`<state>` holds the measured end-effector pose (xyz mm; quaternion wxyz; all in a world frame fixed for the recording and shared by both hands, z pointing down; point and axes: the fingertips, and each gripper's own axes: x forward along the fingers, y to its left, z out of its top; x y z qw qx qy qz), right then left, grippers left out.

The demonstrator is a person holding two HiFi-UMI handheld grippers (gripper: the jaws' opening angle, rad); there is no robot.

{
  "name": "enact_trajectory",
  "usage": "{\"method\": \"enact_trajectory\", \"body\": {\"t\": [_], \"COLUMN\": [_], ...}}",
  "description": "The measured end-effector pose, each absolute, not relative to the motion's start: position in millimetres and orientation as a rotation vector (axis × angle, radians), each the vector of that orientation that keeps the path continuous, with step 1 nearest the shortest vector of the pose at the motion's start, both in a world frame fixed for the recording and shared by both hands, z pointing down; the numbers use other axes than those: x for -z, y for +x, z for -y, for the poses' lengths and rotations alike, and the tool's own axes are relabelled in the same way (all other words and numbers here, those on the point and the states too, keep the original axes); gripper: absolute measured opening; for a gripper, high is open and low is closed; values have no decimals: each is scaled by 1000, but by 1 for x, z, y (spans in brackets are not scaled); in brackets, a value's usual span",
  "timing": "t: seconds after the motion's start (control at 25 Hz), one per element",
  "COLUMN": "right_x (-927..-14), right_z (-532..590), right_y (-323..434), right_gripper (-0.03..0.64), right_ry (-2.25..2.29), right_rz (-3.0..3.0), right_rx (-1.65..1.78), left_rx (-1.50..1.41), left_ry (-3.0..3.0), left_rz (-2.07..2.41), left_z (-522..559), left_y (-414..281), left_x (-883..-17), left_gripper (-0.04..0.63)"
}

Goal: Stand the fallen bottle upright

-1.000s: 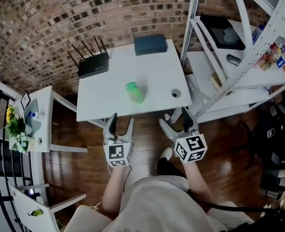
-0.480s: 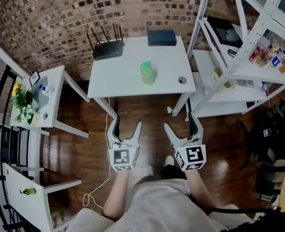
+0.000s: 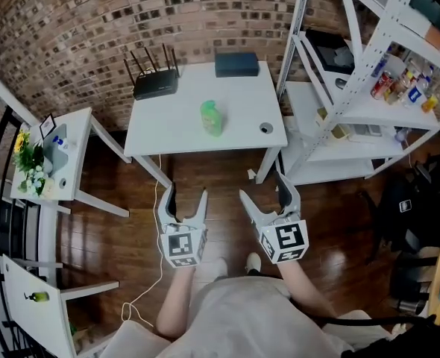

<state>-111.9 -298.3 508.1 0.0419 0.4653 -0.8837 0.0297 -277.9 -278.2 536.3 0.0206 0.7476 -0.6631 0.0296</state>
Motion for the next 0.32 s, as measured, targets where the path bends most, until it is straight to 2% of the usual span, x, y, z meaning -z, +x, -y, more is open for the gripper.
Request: {"method": "enact_trajectory", "body": {"t": [0.32], "right_x": [-511], "right_z": [321], "right_y": [-48], "right_gripper": [377], "right_ry": [1598], "right_rz": [2608], "right_rx": [-24], "left_rx": [-91], "left_ry": [2415], "left_rz": [2066], "left_z": [284], "left_y": [-229], "left_x": [-521], "left_gripper": [337]}}
